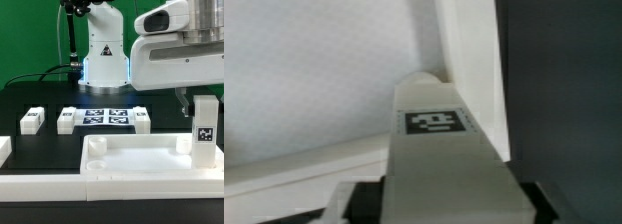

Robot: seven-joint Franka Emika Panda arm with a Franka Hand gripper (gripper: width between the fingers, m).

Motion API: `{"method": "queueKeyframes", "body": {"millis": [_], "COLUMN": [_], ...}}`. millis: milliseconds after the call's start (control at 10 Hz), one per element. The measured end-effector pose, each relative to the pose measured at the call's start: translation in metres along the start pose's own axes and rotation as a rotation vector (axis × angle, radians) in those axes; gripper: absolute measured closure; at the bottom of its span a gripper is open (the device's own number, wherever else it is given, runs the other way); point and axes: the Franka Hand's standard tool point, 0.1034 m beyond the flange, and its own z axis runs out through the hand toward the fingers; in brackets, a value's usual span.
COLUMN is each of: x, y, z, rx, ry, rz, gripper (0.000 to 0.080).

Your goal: Assemble desk

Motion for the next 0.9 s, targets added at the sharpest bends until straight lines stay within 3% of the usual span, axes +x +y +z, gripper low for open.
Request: {"method": "queueKeyframes", "body": {"millis": [300,500,600,900], "x": [0.0006,0.0000,0.0010,-0.0021], "y": [0.0003,-0.0017,0.0007,-0.0059], "z": [-0.0013,-0.0003,0.0000,0.0011], "rx": [0.008,0.050,0.075,0.075], "ry": [-0.009,-0.046,-0.062,-0.072], "rz": [0.569,0.974,1.070,1.146], "gripper": [0.0507,0.0507,0.0507,0.0507]}}
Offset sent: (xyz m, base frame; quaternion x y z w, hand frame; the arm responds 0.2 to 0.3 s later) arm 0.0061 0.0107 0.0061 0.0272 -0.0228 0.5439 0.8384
